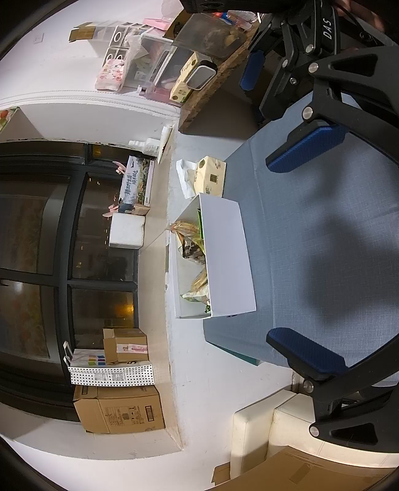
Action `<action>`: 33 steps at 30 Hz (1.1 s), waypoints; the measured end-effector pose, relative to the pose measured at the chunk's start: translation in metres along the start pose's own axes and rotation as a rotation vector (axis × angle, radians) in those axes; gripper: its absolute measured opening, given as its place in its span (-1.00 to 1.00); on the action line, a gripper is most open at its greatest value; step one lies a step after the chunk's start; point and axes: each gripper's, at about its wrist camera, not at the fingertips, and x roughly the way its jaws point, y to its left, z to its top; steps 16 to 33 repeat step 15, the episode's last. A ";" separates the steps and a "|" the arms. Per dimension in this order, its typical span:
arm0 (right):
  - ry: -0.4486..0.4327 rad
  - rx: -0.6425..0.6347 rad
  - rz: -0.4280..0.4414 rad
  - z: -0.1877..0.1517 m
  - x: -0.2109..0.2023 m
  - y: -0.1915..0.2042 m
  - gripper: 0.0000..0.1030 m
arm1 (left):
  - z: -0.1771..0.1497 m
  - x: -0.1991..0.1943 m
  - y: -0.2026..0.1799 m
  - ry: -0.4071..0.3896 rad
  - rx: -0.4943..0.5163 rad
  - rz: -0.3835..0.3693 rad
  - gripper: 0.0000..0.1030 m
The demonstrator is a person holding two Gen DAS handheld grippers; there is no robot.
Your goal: Organize snacks
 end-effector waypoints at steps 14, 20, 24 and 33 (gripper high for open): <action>0.003 -0.007 0.003 0.000 0.001 -0.001 1.00 | 0.001 -0.001 0.003 -0.003 -0.004 0.005 1.00; 0.003 -0.007 0.003 0.000 0.001 -0.001 1.00 | 0.001 -0.001 0.003 -0.004 -0.004 0.005 1.00; 0.003 -0.007 0.003 0.000 0.001 -0.001 1.00 | 0.001 -0.001 0.003 -0.004 -0.004 0.005 1.00; 0.003 -0.007 0.003 0.000 0.001 -0.001 1.00 | 0.001 -0.001 0.003 -0.004 -0.004 0.005 1.00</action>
